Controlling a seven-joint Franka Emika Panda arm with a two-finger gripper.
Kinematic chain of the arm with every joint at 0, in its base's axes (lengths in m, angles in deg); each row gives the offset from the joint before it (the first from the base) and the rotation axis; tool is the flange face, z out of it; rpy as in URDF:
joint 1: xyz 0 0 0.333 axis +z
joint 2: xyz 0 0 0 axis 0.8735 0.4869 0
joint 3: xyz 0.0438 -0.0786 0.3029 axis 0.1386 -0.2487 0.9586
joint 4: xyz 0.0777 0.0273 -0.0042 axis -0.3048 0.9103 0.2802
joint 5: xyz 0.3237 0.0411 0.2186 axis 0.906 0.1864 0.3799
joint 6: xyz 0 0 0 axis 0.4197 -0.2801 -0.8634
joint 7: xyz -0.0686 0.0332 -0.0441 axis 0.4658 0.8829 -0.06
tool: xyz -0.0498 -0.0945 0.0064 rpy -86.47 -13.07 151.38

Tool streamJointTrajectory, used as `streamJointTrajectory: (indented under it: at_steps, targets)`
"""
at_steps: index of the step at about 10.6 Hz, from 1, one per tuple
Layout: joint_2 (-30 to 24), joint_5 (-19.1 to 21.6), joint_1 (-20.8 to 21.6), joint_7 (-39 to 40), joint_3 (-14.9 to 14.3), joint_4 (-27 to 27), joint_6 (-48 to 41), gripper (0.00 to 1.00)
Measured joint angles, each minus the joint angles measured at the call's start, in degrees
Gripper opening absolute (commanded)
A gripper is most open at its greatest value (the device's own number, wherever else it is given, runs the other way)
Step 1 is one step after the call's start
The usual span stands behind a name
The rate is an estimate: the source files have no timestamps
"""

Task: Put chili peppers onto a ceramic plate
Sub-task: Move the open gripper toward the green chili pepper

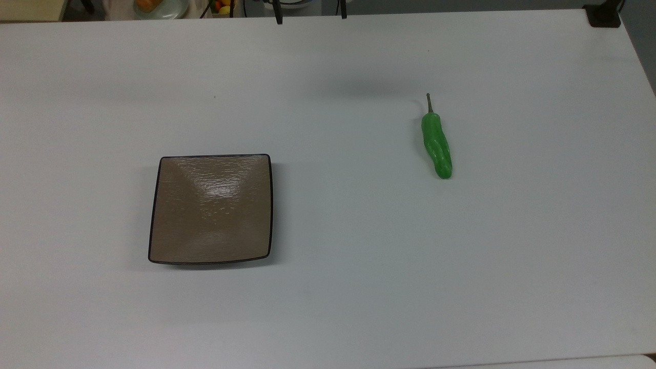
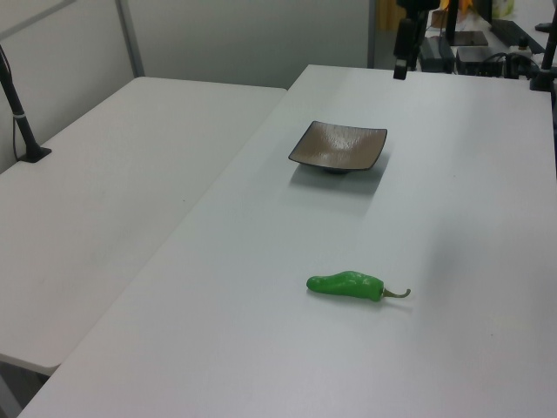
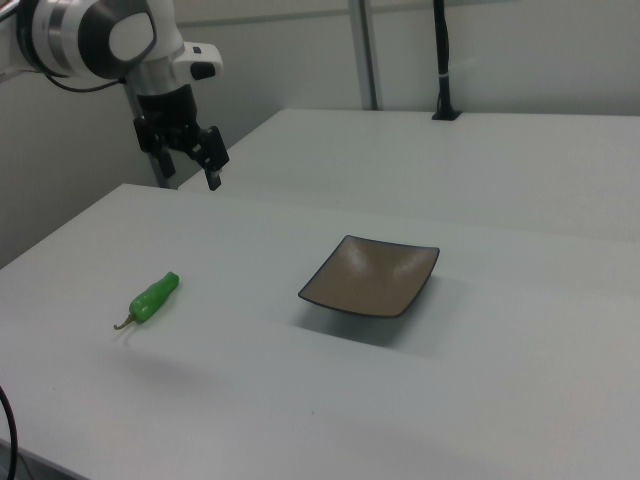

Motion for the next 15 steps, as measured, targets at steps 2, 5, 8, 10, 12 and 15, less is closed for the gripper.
streamJointTrajectory:
  at_steps: [2, 5, 8, 10, 12, 15]
  targets:
    - [0.05, 0.0, 0.26, 0.13, 0.03, 0.26, 0.4, 1.0]
    - [0.05, 0.0, 0.28, 0.18, 0.08, 0.4, 0.4, 1.0]
    - [0.05, 0.0, 0.34, 0.18, 0.11, 0.48, 0.4, 1.0]
    - [0.21, 0.0, 1.19, 0.18, 0.16, 0.54, 0.4, 1.0]
    - [0.51, 0.0, 2.61, 0.18, 0.27, 0.53, 0.4, 1.0]
    - [2.14, 0.0, 6.5, -2.03, 0.95, -1.53, 0.42, 1.0]
